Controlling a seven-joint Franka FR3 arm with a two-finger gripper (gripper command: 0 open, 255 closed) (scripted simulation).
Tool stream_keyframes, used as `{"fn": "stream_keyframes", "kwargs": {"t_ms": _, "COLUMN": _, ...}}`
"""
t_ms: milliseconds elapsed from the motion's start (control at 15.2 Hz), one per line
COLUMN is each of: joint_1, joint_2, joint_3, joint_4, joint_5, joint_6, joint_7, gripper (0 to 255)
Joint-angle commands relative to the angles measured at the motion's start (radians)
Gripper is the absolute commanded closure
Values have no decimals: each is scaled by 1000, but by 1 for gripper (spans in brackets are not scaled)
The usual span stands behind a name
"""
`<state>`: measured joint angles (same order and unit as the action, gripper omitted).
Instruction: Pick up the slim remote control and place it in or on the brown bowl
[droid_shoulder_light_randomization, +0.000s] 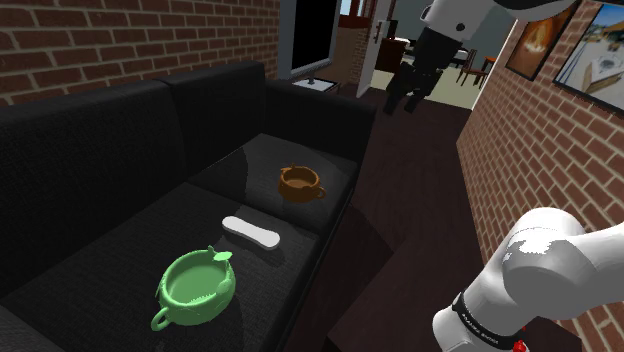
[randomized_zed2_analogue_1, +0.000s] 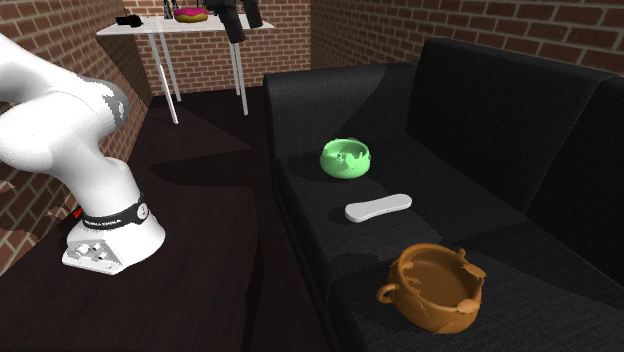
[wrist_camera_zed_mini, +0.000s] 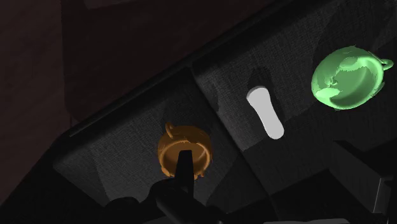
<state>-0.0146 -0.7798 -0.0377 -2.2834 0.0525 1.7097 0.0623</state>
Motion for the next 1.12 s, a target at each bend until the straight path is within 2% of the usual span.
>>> {"fn": "stream_keyframes", "kwargs": {"t_ms": 0, "joint_1": 0, "joint_2": 0, "joint_3": 0, "joint_4": 0, "joint_5": 0, "joint_6": 0, "joint_7": 0, "gripper": 0}}
{"fn": "stream_keyframes", "kwargs": {"t_ms": 528, "joint_1": 38, "joint_2": 202, "joint_3": 40, "joint_4": -54, "joint_5": 7, "joint_6": 221, "joint_7": -24, "gripper": 0}}
{"fn": "stream_keyframes", "kwargs": {"t_ms": 1056, "joint_1": 70, "joint_2": 455, "joint_3": 80, "joint_4": -35, "joint_5": 1, "joint_6": 419, "joint_7": -40, "gripper": 0}}
